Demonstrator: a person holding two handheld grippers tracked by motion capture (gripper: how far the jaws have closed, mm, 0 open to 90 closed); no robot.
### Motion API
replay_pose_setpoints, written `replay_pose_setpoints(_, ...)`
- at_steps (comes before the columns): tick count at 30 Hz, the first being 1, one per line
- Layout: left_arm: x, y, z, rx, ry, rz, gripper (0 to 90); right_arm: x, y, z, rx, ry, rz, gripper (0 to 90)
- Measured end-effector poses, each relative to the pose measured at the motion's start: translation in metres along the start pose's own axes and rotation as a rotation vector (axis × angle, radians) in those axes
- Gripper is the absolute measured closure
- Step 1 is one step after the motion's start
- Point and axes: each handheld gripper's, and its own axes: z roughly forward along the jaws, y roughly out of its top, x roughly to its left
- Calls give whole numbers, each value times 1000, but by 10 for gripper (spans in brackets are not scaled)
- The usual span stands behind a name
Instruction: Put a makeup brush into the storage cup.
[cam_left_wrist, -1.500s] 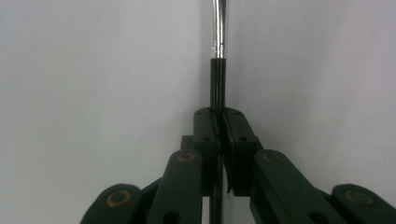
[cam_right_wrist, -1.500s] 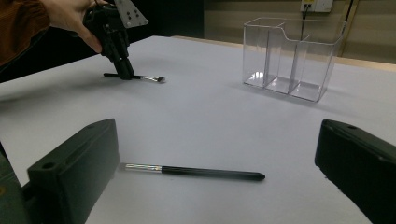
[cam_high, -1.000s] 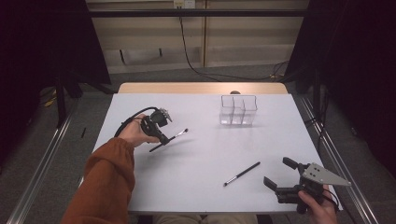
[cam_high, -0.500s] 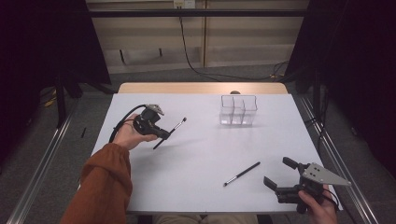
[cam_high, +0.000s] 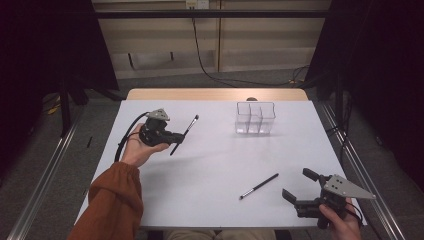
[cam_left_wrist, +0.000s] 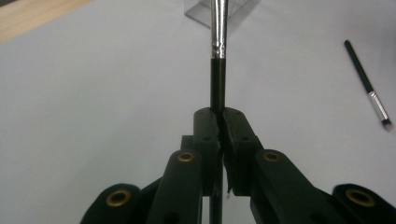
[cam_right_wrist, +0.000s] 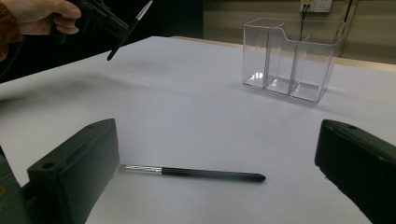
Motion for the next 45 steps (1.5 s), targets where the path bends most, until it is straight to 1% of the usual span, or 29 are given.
replay_pose_setpoints(2, -3, -2, -1, -42, 5, -6, 848, 0, 0, 0, -1, 1, -1, 0)
replay_pose_setpoints(4, -4, -4, -1, -49, 7, -2, 849, 0, 0, 0, -1, 3, -1, 0)
replay_pose_setpoints(5, -5, -8, 0, -85, 1, 6, 848, 1, 0, 0, -2, 5, 2, 0)
replay_pose_setpoints(6, -5, -9, 0, -94, 8, -3, 848, 1, 0, 0, -3, 5, 1, 0)
replay_pose_setpoints(8, -5, -11, 0, -104, 12, 2, 848, 1, 0, 0, -2, 7, 0, 0)
replay_pose_setpoints(9, -5, -16, 0, -142, 9, -4, 848, 1, 1, 0, -4, 8, 1, 0)
replay_pose_setpoints(10, -5, -16, 0, -142, 9, -4, 849, 1, 1, 0, -4, 8, 1, 0)
replay_pose_setpoints(11, -5, -20, 1, -170, 15, -6, 848, 1, 1, 0, -4, 9, 0, 0)
replay_pose_setpoints(14, -5, -23, 1, -186, 20, -18, 848, 1, 0, 0, -3, 9, -4, 0)
replay_pose_setpoints(16, -5, -25, 1, -194, 28, -12, 848, 2, 1, 0, -4, 15, -6, 0)
replay_pose_setpoints(18, -8, -28, 0, -235, 21, -28, 848, 3, 1, 1, -6, 17, -13, 0)
replay_pose_setpoints(20, -8, -29, -1, -238, 25, -26, 848, 3, 1, 1, -6, 19, -14, 0)
replay_pose_setpoints(21, -10, -29, -3, -250, 34, -23, 848, 3, 1, 2, -6, 19, -14, 0)
replay_pose_setpoints(22, -13, -30, -7, -285, 32, -25, 848, 4, 1, 2, -9, 25, -14, 0)
replay_pose_setpoints(24, -16, -31, -11, -287, 52, -7, 848, 4, 1, 3, -21, 32, -11, 0)
replay_pose_setpoints(26, -16, -32, -13, -295, 44, -9, 848, 4, 1, 3, -27, 32, -11, 0)
replay_pose_setpoints(29, -20, -35, -15, -303, 45, -10, 848, 4, 2, 6, -31, 40, -16, 0)
replay_pose_setpoints(31, -22, -36, -16, -299, 62, -4, 848, 3, 4, 10, -32, 45, -23, 0)
replay_pose_setpoints(32, -23, -37, -16, -300, 65, 0, 848, 3, 4, 10, -32, 45, -23, 0)
replay_pose_setpoints(33, -26, -38, -17, -304, 63, -7, 848, 2, 6, 14, -31, 50, -21, 0)
replay_pose_setpoints(34, -26, -38, -17, -304, 63, -7, 848, 2, 6, 14, -31, 50, -21, 0)
replay_pose_setpoints(35, -28, -38, -17, -299, 59, -3, 848, 2, 7, 16, -32, 55, -19, 0)
replay_pose_setpoints(36, -30, -38, -18, -295, 66, 6, 848, 2, 8, 18, -31, 58, -21, 0)
replay_pose_setpoints(37, -32, -39, -18, -300, 55, -1, 848, 3, 10, 20, -28, 62, -24, 0)
replay_pose_setpoints(38, -35, -40, -20, -319, 39, -9, 848, 5, 13, 25, -28, 72, -28, 0)
replay_pose_setpoints(41, -38, -41, -19, -311, 32, -4, 848, 7, 17, 28, -36, 85, -42, 0)
replay_pose_setpoints(42, -39, -41, -18, -315, 19, -10, 847, 9, 22, 33, -42, 101, -47, 0)
replay_pose_setpoints(44, -45, -44, -16, -300, -3, 6, 848, 12, 26, 39, -46, 98, -48, 0)
replay_pose_setpoints(45, -45, -44, -16, -300, -3, 6, 848, 12, 26, 39, -46, 98, -48, 0)
